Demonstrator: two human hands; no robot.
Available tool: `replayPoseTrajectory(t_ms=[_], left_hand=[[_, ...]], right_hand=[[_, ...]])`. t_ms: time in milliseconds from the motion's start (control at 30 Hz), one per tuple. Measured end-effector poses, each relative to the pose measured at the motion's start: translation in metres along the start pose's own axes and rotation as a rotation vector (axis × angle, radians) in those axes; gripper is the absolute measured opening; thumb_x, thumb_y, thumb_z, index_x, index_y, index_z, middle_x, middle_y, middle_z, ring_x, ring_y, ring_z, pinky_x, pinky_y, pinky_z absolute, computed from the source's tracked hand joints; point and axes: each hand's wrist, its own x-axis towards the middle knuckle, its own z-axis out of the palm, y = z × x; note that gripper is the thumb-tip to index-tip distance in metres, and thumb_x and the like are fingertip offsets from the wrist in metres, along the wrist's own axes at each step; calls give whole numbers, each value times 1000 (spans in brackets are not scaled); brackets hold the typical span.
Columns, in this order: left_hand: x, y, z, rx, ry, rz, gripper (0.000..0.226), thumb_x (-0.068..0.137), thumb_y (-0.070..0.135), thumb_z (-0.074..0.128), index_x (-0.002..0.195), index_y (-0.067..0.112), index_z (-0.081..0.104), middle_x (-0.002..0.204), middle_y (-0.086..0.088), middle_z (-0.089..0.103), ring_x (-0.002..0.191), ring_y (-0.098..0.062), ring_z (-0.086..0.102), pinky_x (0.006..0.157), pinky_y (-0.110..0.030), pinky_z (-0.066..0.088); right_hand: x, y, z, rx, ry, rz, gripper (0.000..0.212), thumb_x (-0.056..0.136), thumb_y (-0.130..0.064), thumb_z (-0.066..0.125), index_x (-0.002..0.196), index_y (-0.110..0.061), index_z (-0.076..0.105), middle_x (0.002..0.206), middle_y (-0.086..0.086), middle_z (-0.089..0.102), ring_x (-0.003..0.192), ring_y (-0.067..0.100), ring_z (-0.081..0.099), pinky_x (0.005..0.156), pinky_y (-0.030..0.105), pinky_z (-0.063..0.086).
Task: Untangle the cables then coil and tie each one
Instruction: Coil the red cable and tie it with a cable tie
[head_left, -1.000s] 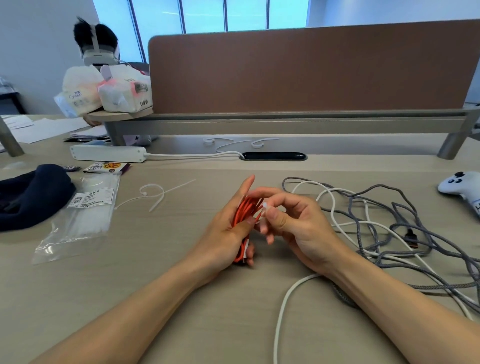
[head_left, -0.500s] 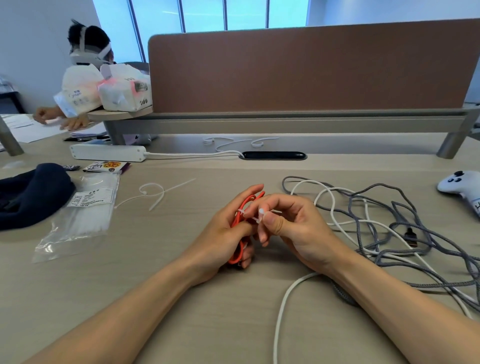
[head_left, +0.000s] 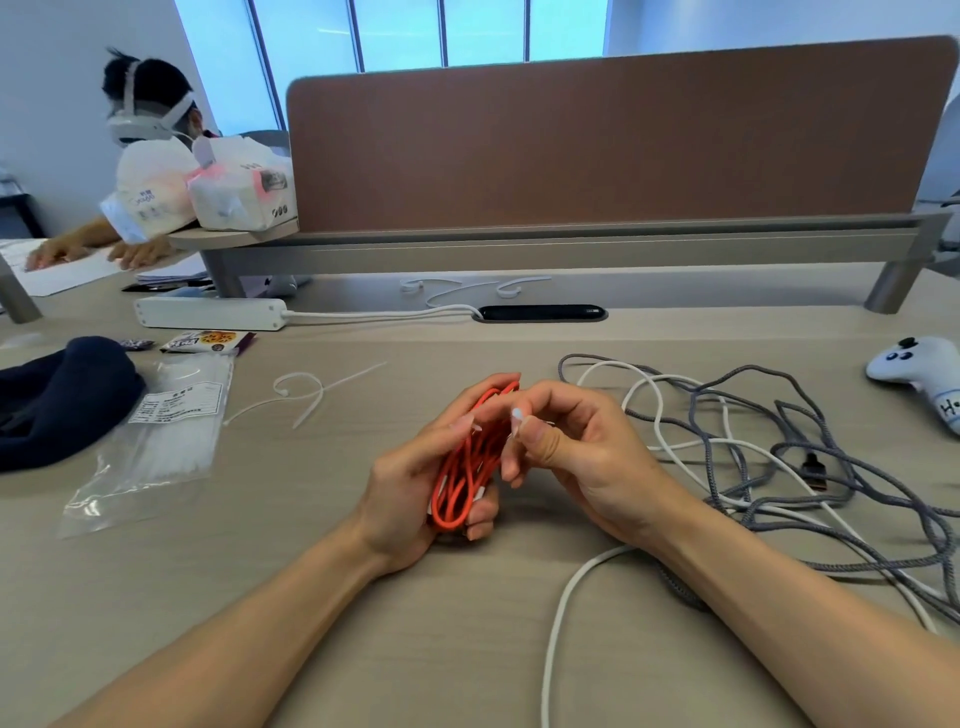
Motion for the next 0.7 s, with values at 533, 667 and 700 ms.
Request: replayPoseTrajectory(t_ms=[533,667,700], left_hand=[[4,0,1,91,182,72,42,88,33,46,130,36,53,74,-14,49,42,-17,38,42,-24,34],[3,1,2,99,190,92,43,88,32,45,130,36,52,73,-14,50,41,-18,39,42,-24,34],[3,1,2,103,190,92,43,89,32,45,131,36,52,74,-14,50,41,-18,39,42,-24,34]], right_hand=[[-3,0,-2,4,92,57,13,75,-29,75,77,-17,71,63,6,60,53,19,54,52,26,48],[-4,0,-2,-35,122,68,13,79,-13,62,74,-15,73,61,5,60,53,19,53,50,26,47],[-4,-1,-2,-32,123,71,15,80,-11,60,73,-15,73,61,4,60,53,18,53,50,25,47]])
